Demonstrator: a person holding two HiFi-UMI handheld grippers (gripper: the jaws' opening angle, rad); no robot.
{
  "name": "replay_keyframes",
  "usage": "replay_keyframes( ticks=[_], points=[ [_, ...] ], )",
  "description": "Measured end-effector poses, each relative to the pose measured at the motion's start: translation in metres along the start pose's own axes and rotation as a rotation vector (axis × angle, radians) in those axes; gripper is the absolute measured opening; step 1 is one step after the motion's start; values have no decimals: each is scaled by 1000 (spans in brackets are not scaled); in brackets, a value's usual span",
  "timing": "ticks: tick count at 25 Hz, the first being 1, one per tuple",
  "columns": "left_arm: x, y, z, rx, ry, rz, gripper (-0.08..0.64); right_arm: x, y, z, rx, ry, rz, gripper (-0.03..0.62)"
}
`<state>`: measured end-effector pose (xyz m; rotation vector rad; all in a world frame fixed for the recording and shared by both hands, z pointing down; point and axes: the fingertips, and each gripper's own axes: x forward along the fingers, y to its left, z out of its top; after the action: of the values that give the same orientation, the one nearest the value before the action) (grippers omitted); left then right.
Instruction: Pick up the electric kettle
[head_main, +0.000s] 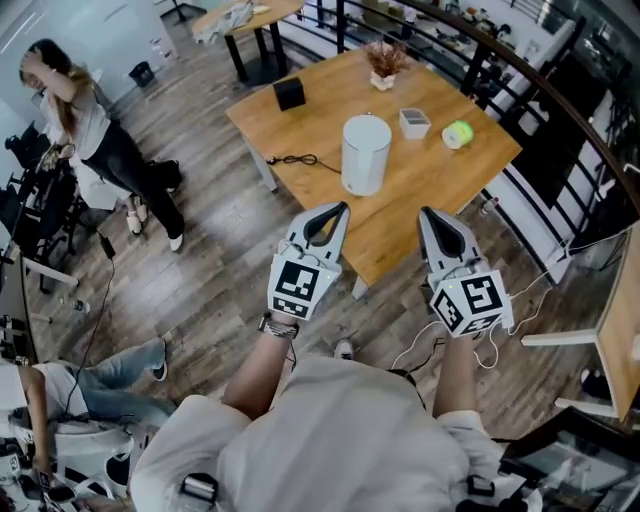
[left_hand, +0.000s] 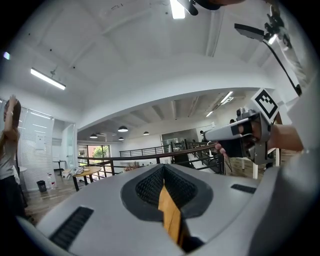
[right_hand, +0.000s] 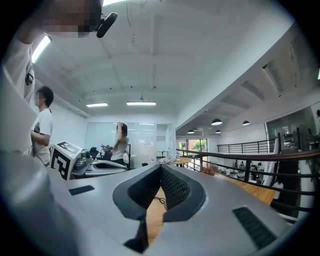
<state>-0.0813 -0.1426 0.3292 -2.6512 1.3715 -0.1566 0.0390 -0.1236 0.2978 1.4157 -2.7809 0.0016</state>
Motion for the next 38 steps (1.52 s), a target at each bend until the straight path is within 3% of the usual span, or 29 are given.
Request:
replay_keyframes(
  ticks=[11, 17, 38],
  points=[
    [20, 15, 4, -9, -30, 6, 8, 15, -8, 2, -29, 16, -1, 8],
    [31, 15, 4, -13, -30, 17, 8, 20, -11, -2, -97, 23, -10, 8],
    [65, -14, 14, 11, 4, 105, 9, 3, -68, 6, -74, 7, 84, 8]
  ],
)
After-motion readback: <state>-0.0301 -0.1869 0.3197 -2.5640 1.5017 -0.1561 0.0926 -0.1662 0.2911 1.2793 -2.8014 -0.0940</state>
